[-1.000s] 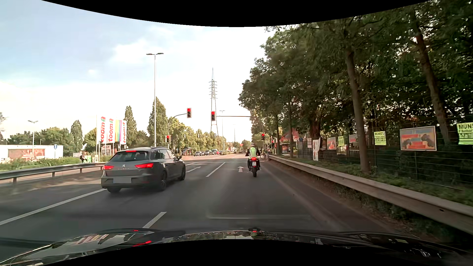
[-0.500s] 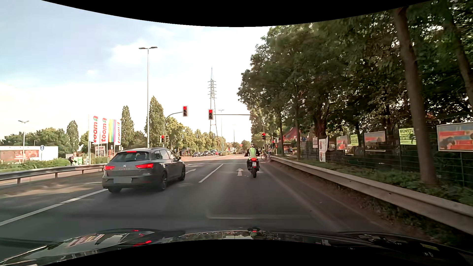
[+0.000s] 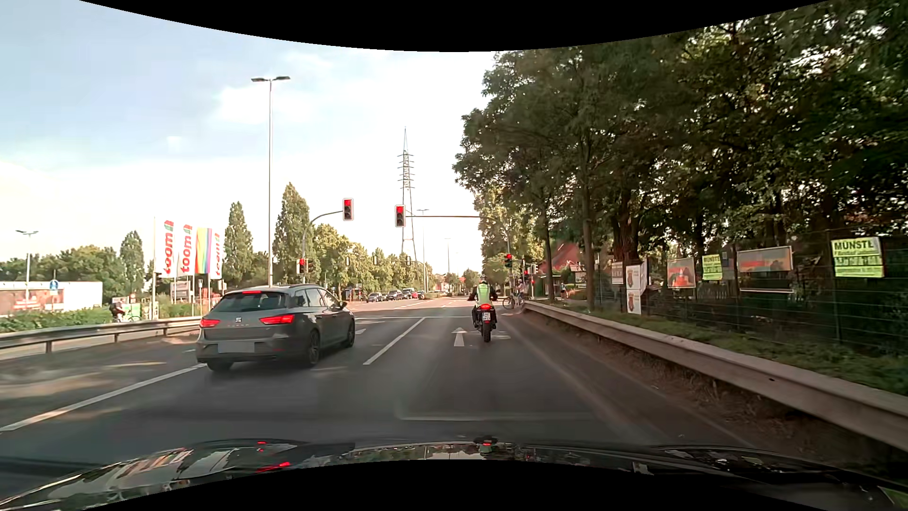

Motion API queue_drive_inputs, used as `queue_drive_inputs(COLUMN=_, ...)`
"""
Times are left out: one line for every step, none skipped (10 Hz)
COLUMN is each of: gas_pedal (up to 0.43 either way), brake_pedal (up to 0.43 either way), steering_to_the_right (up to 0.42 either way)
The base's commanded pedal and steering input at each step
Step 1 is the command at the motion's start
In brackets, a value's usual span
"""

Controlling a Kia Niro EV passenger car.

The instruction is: Follow the waypoints while adhering to traffic rules and regulations

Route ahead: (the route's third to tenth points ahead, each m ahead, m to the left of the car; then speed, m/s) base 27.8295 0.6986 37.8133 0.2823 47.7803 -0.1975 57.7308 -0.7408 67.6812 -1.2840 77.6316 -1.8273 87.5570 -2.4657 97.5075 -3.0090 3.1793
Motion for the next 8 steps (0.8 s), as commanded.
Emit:
queue_drive_inputs(gas_pedal=0.028, brake_pedal=0.0, steering_to_the_right=0.0)
queue_drive_inputs(gas_pedal=0.028, brake_pedal=0.0, steering_to_the_right=0.0)
queue_drive_inputs(gas_pedal=0.028, brake_pedal=0.0, steering_to_the_right=0.0)
queue_drive_inputs(gas_pedal=0.028, brake_pedal=0.0, steering_to_the_right=0.0)
queue_drive_inputs(gas_pedal=0.028, brake_pedal=0.0, steering_to_the_right=0.0)
queue_drive_inputs(gas_pedal=0.028, brake_pedal=0.0, steering_to_the_right=0.0)
queue_drive_inputs(gas_pedal=0.028, brake_pedal=0.0, steering_to_the_right=0.0)
queue_drive_inputs(gas_pedal=0.028, brake_pedal=0.0, steering_to_the_right=0.0)
